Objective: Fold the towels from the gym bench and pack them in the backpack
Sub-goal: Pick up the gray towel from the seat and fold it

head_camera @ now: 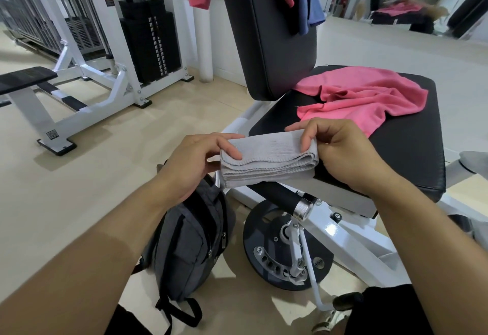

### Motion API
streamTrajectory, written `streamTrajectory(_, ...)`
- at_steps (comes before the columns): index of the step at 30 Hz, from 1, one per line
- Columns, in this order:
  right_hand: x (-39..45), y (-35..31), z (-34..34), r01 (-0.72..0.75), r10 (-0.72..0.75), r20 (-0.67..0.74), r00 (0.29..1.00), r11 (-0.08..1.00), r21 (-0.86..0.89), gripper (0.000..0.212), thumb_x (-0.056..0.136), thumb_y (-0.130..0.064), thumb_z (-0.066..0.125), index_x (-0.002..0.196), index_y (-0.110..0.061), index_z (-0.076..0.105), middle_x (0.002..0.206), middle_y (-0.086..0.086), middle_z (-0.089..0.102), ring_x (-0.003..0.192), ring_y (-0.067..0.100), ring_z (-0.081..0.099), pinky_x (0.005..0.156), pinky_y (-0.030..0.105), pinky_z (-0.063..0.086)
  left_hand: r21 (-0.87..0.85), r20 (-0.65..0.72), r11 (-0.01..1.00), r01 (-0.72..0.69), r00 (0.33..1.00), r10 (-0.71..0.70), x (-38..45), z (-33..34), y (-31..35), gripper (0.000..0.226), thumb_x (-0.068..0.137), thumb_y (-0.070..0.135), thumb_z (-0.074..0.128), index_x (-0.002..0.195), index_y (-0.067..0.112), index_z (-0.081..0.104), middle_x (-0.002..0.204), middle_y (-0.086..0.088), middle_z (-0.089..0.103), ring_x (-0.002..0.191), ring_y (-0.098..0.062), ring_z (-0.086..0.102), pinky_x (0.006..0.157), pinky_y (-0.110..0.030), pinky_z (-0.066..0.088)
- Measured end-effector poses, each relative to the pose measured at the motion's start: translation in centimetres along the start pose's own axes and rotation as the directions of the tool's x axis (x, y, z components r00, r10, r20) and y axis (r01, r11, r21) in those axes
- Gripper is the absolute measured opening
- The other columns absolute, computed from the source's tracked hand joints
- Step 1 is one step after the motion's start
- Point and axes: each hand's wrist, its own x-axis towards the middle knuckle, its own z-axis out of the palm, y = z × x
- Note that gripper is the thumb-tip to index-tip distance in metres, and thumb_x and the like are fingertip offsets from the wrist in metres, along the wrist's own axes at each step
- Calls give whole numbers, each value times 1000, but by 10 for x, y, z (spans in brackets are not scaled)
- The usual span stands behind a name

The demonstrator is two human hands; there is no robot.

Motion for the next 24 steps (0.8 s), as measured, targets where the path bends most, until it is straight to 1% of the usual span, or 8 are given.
streamTrajectory(4,0,-1,0,-8,8,24,1000,1000,19,52,86,27,44,65,-15,67,116,-2,74,112,13,69,96,38,58,135,-81,990,-27,996,39,-4,5,-2,31,85,34,75,61,15,74,112,7,77,110,-10,69,99,-28,47)
streamTrajectory(7,-2,-5,2,-59,57,40,998,997,48,54,85,24,39,63,-16,67,116,-5,75,111,11,69,100,37,56,250,-119,967,-56,989,88,-6,8,-8,29,75,26,87,64,10,65,113,11,76,108,0,68,95,-19,45)
streamTrajectory(10,-5,-13,4,-105,106,-42,993,994,27,47,85,15,37,63,-13,68,113,-10,74,115,1,63,109,31,46,300,-148,950,-83,980,133,-8,9,-9,38,72,26,90,73,14,54,111,13,76,107,-3,68,89,-24,52)
streamTrajectory(12,-7,-19,6,-56,50,-115,992,997,-50,41,91,3,40,72,-16,70,114,-14,73,120,-3,58,112,30,40,328,-152,939,-98,976,155,-9,10,-7,45,69,26,92,84,16,51,109,14,76,104,-5,69,84,-23,55)
streamTrajectory(15,-15,-28,18,82,-121,-120,985,953,-292,14,98,-27,56,99,-26,70,113,-19,69,112,-5,57,100,21,42,370,-112,921,-125,978,177,-11,11,-5,56,64,27,96,104,24,57,108,14,75,104,-3,68,88,-23,54)
streamTrajectory(17,-16,-28,27,190,-245,-26,969,810,-554,31,92,-49,63,117,-30,66,119,-21,65,115,2,53,103,22,35,388,-61,912,-130,984,166,-11,9,-5,64,61,31,97,113,30,60,109,14,75,106,-2,68,95,-25,53)
streamTrajectory(19,-15,-25,32,258,-233,128,964,702,-664,52,89,-62,59,131,-32,60,129,-18,62,120,5,49,108,24,28,394,-4,910,-126,990,139,-11,7,-5,70,59,35,96,119,32,60,111,13,75,107,-1,68,96,-25,51)
streamTrajectory(24,-11,-25,26,161,-5,231,973,734,-660,70,77,-77,55,136,-40,55,126,-19,62,116,8,51,101,29,36,449,46,892,-41,999,23,-14,5,-4,66,60,36,96,118,39,65,110,17,70,98,5,66,86,-14,50)
